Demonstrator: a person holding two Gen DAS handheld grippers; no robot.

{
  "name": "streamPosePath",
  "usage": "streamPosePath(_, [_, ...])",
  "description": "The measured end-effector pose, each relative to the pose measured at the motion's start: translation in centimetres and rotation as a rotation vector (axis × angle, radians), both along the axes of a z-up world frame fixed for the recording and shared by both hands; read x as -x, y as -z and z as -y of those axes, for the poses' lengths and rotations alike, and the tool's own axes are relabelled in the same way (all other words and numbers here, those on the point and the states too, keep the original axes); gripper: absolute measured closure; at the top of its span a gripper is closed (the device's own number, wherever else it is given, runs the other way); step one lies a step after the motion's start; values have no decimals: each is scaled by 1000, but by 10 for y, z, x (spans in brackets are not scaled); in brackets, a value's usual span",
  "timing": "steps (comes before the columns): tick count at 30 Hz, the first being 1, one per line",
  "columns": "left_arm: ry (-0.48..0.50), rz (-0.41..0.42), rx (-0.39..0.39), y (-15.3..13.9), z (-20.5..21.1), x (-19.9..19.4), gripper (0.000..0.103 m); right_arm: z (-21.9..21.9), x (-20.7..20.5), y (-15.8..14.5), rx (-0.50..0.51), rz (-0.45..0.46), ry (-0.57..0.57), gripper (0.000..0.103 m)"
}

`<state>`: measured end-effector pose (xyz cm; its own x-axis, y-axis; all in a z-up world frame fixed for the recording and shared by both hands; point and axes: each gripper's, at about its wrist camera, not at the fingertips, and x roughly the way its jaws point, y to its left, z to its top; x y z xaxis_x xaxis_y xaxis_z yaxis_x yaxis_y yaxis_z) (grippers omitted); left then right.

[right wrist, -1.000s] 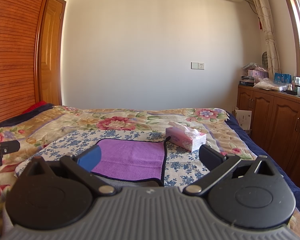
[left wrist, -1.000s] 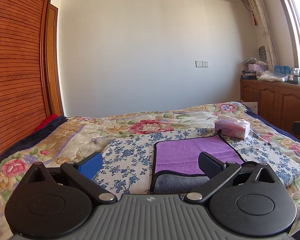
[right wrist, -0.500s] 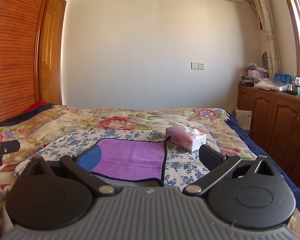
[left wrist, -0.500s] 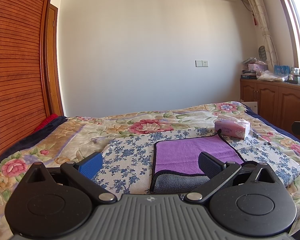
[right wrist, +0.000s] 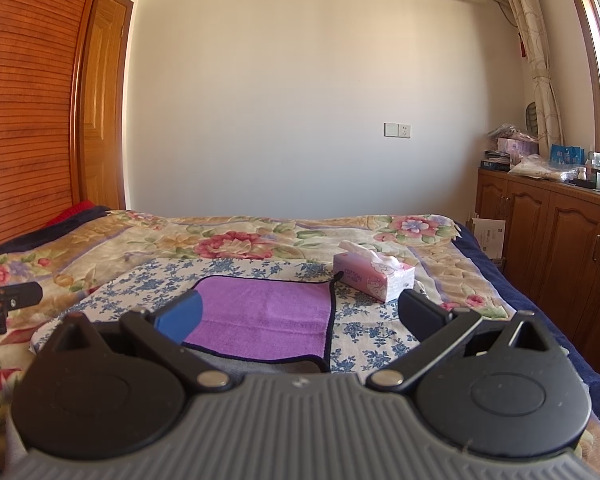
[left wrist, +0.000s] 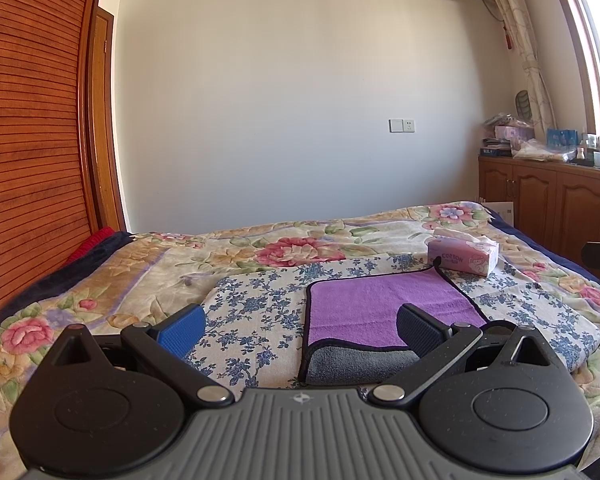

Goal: Fold towel

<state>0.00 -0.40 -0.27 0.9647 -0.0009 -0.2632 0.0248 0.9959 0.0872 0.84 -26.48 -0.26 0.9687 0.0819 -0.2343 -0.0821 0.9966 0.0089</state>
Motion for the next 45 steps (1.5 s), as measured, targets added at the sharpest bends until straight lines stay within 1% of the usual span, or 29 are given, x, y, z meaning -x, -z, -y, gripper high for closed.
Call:
streamPosePath(20, [26,-91,-10,12,-2,-31,0,-9,-28,8,25,-57,-21,0])
streamPosePath(30, [41,-122,-11,18,-1,-49,0,-14,-42,13,40,-87,-34,0])
streamPosePath(40, [58,-151,-17,25,-1,-68,0,-13,-58,19,38,-130,-24,0])
streamPosePath(45, [67,-174,-16,30,-2,-79,0,-14,-65,22,50,-136,-33,0])
